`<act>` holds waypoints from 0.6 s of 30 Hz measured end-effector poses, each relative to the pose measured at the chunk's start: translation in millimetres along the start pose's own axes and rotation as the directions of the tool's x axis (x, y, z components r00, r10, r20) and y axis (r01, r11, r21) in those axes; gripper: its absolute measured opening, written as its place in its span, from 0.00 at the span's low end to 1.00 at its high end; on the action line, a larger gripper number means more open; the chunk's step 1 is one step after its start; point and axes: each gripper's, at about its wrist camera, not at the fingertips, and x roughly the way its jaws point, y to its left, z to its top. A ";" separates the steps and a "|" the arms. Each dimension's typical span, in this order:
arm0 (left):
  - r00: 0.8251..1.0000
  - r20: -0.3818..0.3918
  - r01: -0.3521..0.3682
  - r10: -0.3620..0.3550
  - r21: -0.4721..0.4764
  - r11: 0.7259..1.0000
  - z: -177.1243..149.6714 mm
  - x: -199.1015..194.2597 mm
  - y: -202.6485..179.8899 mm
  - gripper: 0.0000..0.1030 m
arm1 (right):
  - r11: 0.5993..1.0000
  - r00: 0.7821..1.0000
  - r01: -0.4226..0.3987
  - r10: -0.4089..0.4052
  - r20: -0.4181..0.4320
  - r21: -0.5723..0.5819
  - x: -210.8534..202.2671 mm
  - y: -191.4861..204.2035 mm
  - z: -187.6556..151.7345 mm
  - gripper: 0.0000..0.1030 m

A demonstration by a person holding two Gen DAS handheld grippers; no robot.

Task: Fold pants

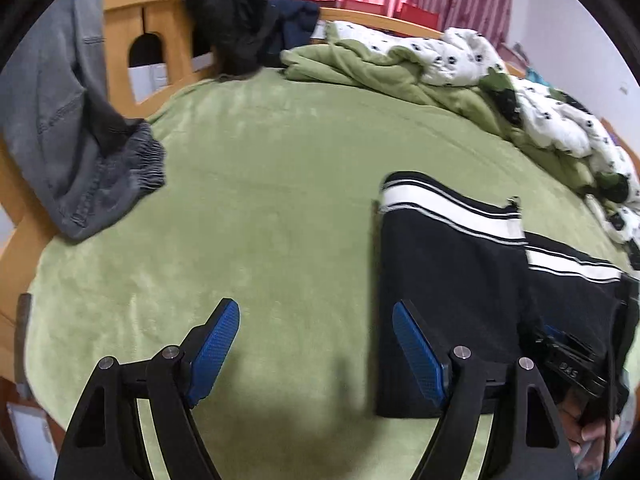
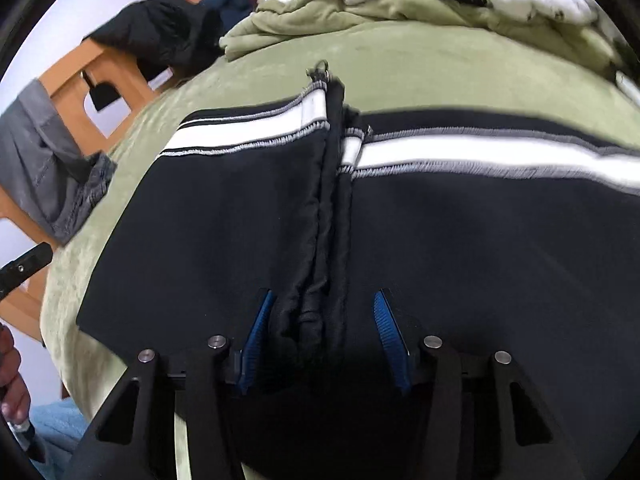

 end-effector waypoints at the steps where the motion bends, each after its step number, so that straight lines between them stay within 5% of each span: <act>1: 1.000 -0.002 -0.009 0.009 -0.013 1.000 0.7 0.8 1.5 0.76 | 1.000 1.000 0.003 -0.003 0.027 0.007 0.9 1.4 -1.4 0.32; 4: 0.999 -0.022 0.025 -0.027 -0.084 0.996 2.2 2.3 6.8 0.75 | 0.999 0.998 -0.003 0.005 0.055 -0.040 -2.2 12.0 -2.0 0.17; 10: 0.986 -0.102 0.116 -0.135 -0.173 0.978 -11.9 14.5 6.7 0.75 | 0.989 0.976 -0.123 0.106 0.188 0.082 -69.1 -28.2 13.4 0.14; 13: 0.975 -0.163 0.138 -0.152 -0.090 0.986 -24.2 23.0 -12.4 0.75 | 0.998 0.971 -0.051 0.038 0.238 0.048 -107.4 -48.0 15.2 0.14; 15: 0.960 -0.218 0.181 -0.176 0.004 0.984 -34.8 26.6 -31.7 0.75 | 0.999 0.982 0.002 -0.009 0.187 0.039 -104.0 -56.2 8.9 0.14; 18: 0.969 -0.185 0.179 -0.161 0.083 0.980 -49.2 18.6 -50.8 0.75 | 0.996 0.993 0.058 -0.065 0.102 0.063 -79.0 -71.1 -8.9 0.14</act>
